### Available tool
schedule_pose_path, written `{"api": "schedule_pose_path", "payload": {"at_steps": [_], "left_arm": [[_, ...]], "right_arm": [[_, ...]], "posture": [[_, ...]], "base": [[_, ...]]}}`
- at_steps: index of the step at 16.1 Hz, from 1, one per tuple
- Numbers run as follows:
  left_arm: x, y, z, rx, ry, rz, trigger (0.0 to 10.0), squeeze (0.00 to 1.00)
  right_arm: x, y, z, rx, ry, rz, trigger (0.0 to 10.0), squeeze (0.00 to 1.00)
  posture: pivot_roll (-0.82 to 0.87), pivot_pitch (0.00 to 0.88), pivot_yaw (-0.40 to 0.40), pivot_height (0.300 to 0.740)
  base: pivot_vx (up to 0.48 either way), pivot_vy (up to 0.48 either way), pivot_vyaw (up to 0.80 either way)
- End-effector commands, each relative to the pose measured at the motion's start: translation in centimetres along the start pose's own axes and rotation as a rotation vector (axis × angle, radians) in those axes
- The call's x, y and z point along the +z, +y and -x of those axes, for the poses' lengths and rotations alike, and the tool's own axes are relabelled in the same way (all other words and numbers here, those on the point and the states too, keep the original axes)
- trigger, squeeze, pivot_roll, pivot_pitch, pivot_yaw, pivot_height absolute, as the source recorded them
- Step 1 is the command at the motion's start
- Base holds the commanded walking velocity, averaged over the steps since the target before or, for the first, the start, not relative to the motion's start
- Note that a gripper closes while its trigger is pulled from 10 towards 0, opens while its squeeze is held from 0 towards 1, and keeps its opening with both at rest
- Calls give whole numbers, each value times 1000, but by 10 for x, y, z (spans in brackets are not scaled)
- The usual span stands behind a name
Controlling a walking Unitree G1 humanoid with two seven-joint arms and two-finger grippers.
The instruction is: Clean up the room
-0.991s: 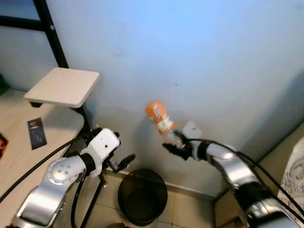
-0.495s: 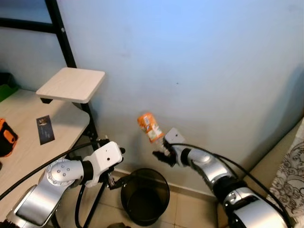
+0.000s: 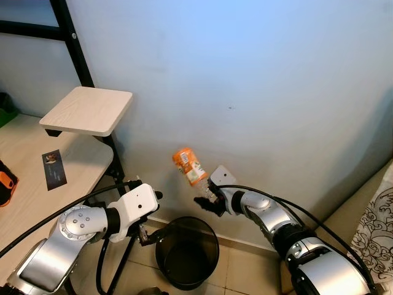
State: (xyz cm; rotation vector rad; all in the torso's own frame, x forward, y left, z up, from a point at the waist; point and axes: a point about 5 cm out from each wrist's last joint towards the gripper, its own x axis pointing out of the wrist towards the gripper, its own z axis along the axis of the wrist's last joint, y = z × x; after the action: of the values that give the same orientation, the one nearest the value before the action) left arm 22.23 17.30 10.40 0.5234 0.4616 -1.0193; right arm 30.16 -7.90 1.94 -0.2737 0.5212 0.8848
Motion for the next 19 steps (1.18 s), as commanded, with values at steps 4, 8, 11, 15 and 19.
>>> {"api": "schedule_pose_path", "payload": {"at_steps": [4, 8, 11, 15, 19], "left_arm": [[-2, 2, 4, 10, 10, -4, 10000, 208], [-3, 2, 3, 5, 13, -4, 10000, 208], [-4, -1, 2, 15, 9, 9, 10000, 208], [-2, 0, 3, 272, -78, 161, 10000, 208], [-6, -1, 6, 426, -98, 241, 10000, 184]], "right_arm": [[1, 1, 0, 39, 6, 18, 10000, 1000], [-5, 4, 1, 66, 26, 33, 10000, 1000], [-10, 1, 6, 42, 12, 35, 10000, 1000], [-24, -15, 42, -155, -154, -121, 10000, 1000], [-34, -4, 71, -287, -244, -233, 10000, 1000]], "posture": [[2, 0, -26, 740], [-1, 0, -26, 740], [1, 0, -32, 740], [-6, 0, -26, 740], [-25, 0, -14, 740]], "base": [[0, 0, 0], [0, 0, 0], [0, 0, 0], [0, 0, 0], [0, 0, 0]]}}
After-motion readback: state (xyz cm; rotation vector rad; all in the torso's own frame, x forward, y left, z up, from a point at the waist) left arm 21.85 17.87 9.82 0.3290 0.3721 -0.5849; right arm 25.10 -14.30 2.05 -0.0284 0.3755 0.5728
